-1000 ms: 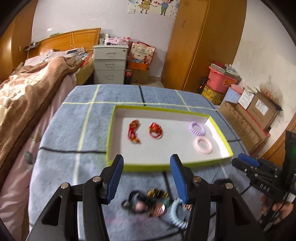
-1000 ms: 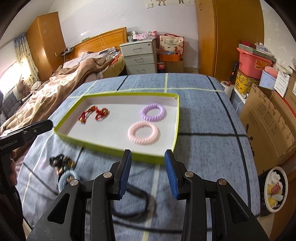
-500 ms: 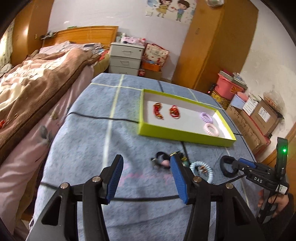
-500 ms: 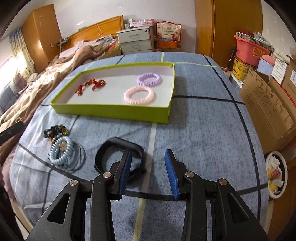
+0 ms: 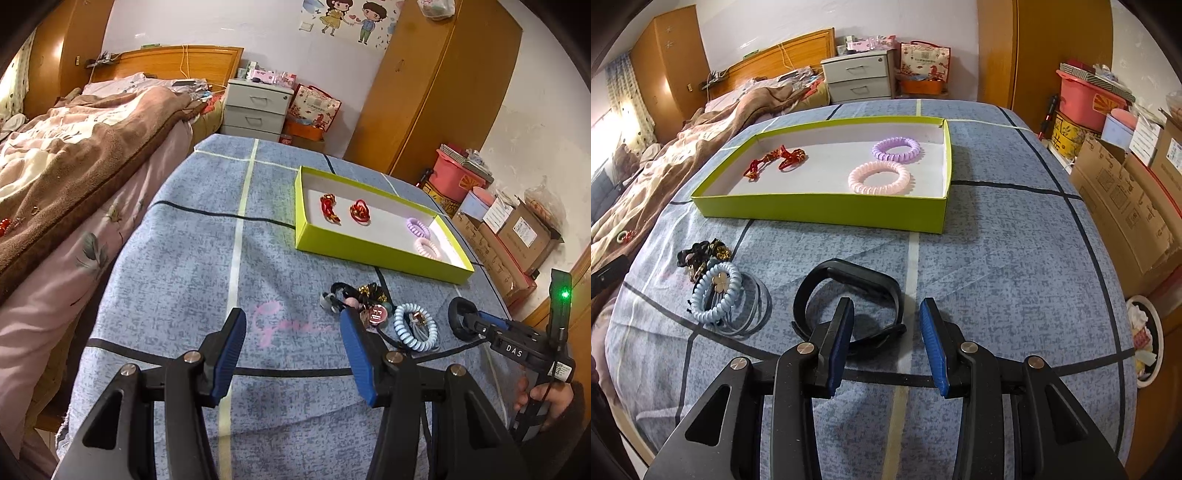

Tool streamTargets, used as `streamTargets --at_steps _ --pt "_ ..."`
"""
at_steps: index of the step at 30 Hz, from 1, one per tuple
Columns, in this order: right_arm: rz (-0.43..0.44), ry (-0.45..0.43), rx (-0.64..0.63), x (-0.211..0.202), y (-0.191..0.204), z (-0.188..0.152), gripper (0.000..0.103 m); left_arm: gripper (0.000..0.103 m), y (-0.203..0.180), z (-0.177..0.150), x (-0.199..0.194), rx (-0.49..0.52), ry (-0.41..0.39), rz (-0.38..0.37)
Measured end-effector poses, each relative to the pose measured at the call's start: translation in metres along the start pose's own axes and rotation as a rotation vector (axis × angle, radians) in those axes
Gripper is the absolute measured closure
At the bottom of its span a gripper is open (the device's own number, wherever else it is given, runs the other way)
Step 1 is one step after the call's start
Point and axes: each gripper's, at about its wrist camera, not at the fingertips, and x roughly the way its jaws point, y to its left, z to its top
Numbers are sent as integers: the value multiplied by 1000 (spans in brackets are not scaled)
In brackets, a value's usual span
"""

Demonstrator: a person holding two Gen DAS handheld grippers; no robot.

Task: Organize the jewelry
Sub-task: 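Withdraw the left tool from the box while the right grasps the black plastic band, then grasp the black cord keychain with the left tool while the right holds the black band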

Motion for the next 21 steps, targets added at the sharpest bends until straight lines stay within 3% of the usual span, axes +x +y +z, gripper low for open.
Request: streamTargets --at_steps 6,17,21 --pt "-11 -25 18 -1 2 -3 87 48 -4 0 11 30 28 -23" --pt "29 -57 103 -2 -6 -3 88 48 -36 10 36 217 62 -50" --pt "43 -59 100 -1 -7 -3 88 48 -49 13 50 235 86 -58"
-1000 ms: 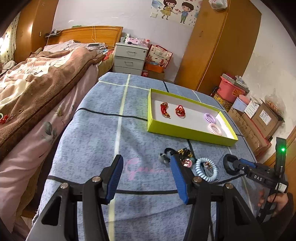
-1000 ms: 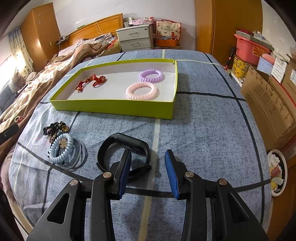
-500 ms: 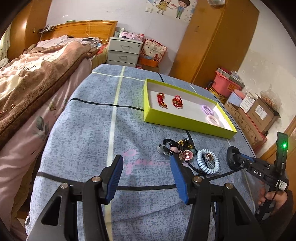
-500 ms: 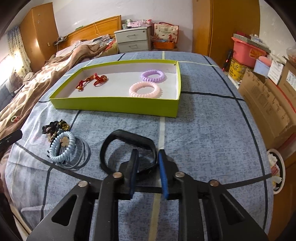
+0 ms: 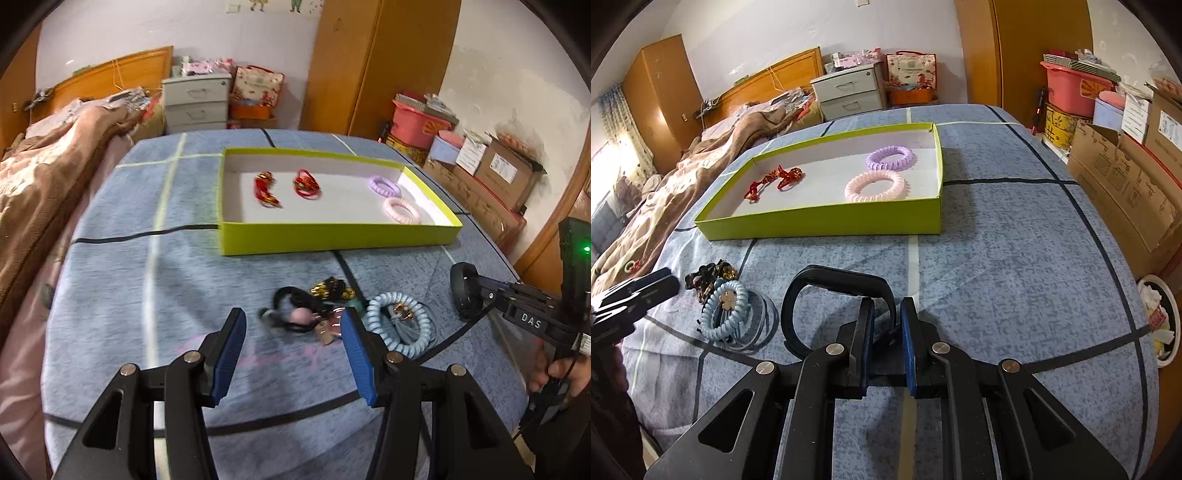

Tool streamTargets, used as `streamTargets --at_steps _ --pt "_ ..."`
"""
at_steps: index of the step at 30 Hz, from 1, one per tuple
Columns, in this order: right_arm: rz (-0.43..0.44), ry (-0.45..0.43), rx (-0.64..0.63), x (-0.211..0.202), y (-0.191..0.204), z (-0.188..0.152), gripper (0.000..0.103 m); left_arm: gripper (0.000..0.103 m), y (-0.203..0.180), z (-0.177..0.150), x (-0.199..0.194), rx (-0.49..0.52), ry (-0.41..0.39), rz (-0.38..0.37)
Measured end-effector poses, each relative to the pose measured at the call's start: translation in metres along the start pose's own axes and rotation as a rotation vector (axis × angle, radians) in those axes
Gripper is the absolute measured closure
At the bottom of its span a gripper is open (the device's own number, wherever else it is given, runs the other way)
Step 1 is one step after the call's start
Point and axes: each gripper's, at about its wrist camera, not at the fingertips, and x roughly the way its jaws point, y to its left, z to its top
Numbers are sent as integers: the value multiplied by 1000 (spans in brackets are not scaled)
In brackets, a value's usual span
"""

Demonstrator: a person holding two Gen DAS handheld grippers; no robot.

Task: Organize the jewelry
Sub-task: 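Grasp the black cord keychain with the left tool while the right holds the black band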

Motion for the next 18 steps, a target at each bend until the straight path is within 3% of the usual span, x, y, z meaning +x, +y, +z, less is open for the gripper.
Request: streamTargets --at_steps 2,5,8,11,14,18 --pt "11 -1 5 -1 -2 0 88 48 -7 0 1 20 -16 28" --pt "19 0 -5 -1 -2 0 88 48 -10 1 7 23 3 12" --pt "41 -3 -9 -1 -2 -1 88 48 -9 3 15 18 26 74" --pt "54 -5 -10 -1 -1 -3 88 49 -13 2 16 30 28 61" --pt "66 -9 -4 -1 -1 -2 88 52 -13 3 18 27 40 65" --pt "74 -8 -10 -1 1 -4 88 66 -11 2 20 10 54 69"
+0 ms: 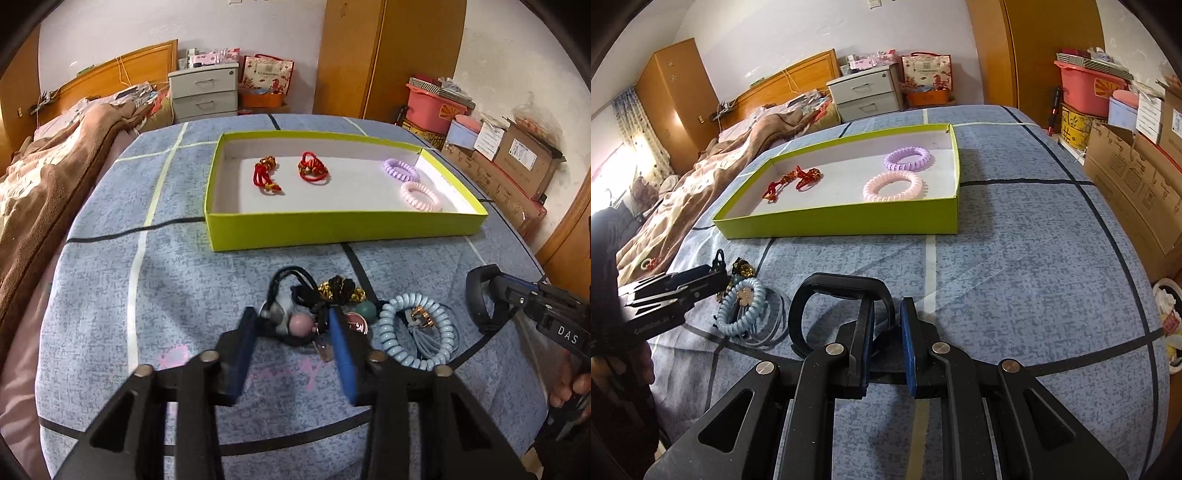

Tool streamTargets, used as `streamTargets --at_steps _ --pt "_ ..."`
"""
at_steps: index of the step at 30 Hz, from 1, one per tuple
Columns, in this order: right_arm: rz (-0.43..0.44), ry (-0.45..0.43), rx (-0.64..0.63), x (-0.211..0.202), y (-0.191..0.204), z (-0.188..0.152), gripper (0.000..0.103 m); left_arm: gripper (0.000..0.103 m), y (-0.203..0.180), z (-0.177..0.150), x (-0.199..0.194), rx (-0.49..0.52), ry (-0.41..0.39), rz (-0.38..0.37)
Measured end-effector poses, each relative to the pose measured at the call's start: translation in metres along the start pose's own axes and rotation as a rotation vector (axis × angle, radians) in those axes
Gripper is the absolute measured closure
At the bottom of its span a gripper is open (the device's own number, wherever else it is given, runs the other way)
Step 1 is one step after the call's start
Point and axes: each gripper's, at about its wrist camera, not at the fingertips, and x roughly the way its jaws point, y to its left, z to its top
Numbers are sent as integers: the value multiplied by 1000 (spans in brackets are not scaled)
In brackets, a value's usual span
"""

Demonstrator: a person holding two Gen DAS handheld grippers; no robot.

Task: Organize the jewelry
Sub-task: 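Grasp the black cord keychain with the left tool while the right holds the black band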

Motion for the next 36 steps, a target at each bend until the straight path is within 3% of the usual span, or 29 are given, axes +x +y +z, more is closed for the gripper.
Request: streamTargets --at_steps 7,8,26,36 --pt "12 -3 -1 0 2 -1 88 81 9 0 -4 -55 -22 -25" --pt "12 -3 0 -1 2 -1 88 87 10 -1 -4 -59 -22 -21" --pt "22 -47 4 -17 3 3 88 87 16 -2 -20 -99 -66 -12" --pt "34 -79 -21 -29 13 22 88 87 19 12 -39 -107 -113 -8"
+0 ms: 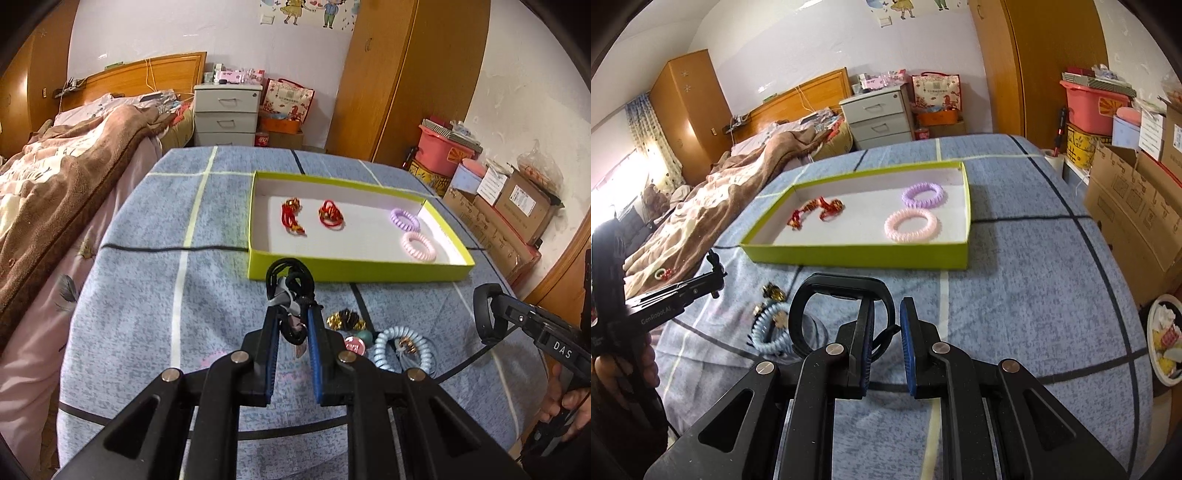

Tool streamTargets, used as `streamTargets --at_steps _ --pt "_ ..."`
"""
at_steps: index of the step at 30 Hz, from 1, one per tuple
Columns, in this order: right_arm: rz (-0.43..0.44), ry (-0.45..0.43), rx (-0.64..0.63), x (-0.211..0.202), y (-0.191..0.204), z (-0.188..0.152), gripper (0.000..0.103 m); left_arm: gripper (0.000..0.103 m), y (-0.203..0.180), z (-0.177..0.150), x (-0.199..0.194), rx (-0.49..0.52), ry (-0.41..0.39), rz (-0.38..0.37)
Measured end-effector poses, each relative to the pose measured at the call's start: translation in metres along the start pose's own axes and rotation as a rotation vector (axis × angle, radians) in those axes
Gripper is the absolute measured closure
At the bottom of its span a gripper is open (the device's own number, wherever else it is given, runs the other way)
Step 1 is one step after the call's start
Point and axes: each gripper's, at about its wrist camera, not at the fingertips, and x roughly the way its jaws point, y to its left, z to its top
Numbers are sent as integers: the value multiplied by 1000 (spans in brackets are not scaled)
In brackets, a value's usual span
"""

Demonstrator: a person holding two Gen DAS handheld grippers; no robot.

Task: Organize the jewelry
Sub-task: 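Grasp the black cord keychain with the left tool while the right holds the black band, then carry the keychain and black band into the box and open both tools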

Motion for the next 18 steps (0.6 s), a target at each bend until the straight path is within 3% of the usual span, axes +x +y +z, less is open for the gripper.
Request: streamTargets --at_steps 10,18 --pt "2 -9 -16 11 5 41 88 87 0 27 -4 8 -24 -22" --pt "-20 15 -36 45 1 84 88 87 -6 47 15 22 -7 -29"
